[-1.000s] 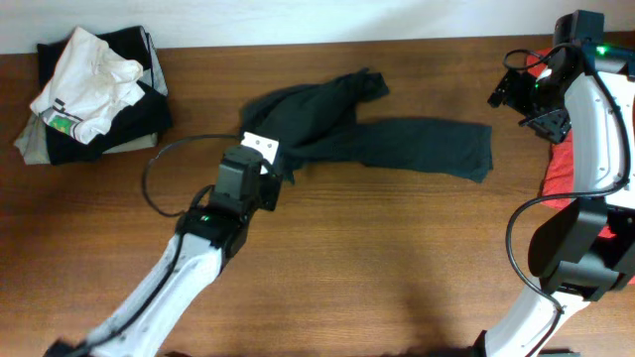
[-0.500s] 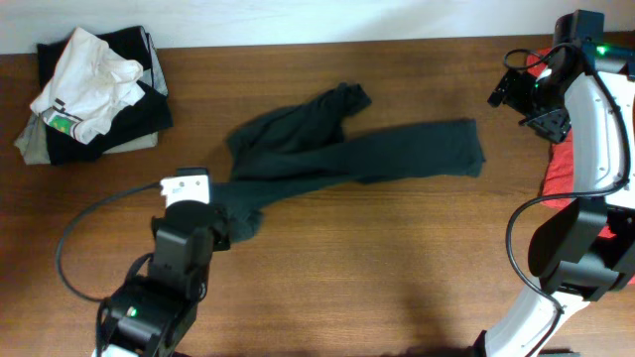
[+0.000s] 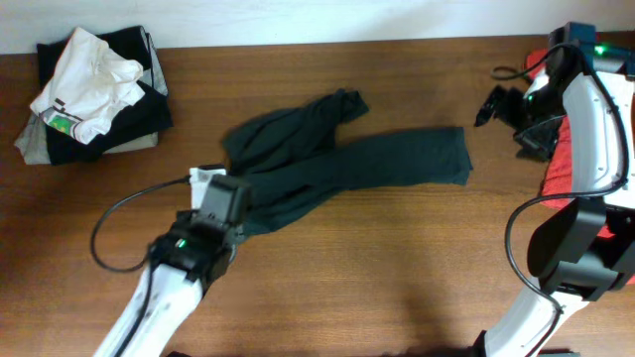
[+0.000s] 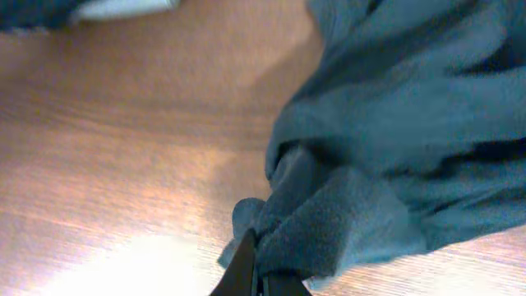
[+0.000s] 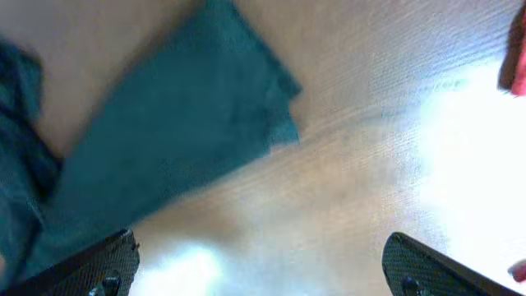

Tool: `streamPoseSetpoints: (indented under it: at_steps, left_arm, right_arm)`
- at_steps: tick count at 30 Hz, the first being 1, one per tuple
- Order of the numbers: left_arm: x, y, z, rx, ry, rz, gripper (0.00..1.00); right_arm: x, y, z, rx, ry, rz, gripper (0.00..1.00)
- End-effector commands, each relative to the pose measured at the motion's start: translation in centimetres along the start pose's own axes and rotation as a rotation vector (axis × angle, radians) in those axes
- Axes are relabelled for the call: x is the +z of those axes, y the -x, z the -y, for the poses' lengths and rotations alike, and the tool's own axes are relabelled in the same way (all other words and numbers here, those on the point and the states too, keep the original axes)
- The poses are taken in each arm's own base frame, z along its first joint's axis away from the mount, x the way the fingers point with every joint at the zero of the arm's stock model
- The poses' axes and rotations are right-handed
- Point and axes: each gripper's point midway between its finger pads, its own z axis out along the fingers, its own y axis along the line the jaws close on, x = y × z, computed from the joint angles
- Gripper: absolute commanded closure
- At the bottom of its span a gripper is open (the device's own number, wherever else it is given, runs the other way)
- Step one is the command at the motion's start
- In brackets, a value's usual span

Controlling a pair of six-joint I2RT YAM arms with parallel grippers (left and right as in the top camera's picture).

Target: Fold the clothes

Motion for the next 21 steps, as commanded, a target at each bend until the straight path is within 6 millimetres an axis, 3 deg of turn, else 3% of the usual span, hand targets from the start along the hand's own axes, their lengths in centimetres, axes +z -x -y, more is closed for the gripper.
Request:
streamPoseSetpoints:
  at_steps: [1, 5, 8, 11, 16, 21]
  left_arm:
    - [1.6, -0.6, 0.3, -0.024, 0.039, -0.059, 1.0]
    - [-1.7, 2.3, -1.4, -0.044, 0.072, -0.004, 1.0]
    - [-7.7, 6.9, -4.5, -0.13, 0.097, 0.161, 1.0]
    - [-12.4, 9.5, -6.5, -0.229, 0.057, 0.31, 1.0]
    - [-16.0, 10.3, -8.3, -0.307, 0.012, 0.432, 1.0]
    - [-18.8, 11.7, -10.2, -0.343, 0.041, 0.529, 1.0]
  right_arm:
    - [1.5, -2.6, -3.1, -0.162, 0.011, -0.067, 0.02]
    - [4.2, -5.9, -7.7, -0.311, 0.006, -0.104, 0.01]
    - [5.7, -9.6, -11.9, -0.44, 0.031, -0.138, 0.02]
    - [6.4, -13.1, -16.1, -0.566, 0.08, -0.144, 0.06]
    - [7.5, -18.3, -21.3, -0.747, 0.129, -0.12, 0.11]
    - [8.0, -22.4, -24.9, -0.859, 0.184, -0.096, 0.11]
